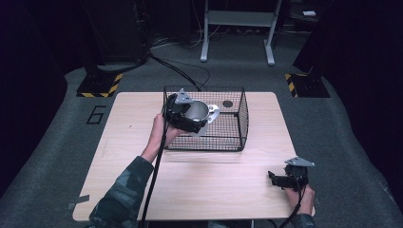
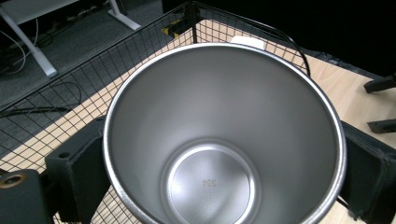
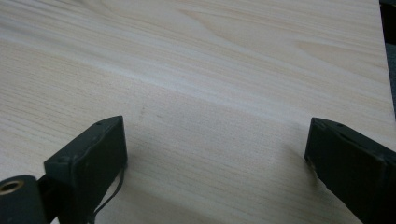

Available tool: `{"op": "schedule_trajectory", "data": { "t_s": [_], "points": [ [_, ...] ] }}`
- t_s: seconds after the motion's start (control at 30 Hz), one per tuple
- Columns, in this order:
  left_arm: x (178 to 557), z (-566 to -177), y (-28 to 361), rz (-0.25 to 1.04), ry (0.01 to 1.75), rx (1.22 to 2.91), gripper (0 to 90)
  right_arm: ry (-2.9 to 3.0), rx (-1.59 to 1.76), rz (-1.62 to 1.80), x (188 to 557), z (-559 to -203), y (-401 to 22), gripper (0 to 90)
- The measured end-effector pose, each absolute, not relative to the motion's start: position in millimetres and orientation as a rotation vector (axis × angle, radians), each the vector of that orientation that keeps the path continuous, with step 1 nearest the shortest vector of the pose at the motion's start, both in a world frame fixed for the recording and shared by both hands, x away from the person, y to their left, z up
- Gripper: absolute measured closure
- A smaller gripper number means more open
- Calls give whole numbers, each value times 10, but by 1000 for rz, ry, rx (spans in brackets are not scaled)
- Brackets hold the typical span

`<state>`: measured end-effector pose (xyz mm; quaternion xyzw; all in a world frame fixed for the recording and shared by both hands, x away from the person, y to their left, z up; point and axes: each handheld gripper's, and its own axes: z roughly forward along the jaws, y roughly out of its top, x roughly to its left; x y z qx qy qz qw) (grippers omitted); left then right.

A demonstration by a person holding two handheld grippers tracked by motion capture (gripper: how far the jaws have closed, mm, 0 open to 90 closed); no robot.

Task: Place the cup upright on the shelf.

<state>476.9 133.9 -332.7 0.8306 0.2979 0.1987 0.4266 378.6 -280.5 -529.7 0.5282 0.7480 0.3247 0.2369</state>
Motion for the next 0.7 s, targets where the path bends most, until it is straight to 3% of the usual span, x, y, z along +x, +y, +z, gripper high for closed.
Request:
{"op": "schedule_trajectory", "data": {
  "t_s": [0.7],
  "points": [
    [5143, -3419, 1255, 499, 811, 2071, 66, 2047, 1454, 889, 3787, -5296, -2802, 53]
  ]
}}
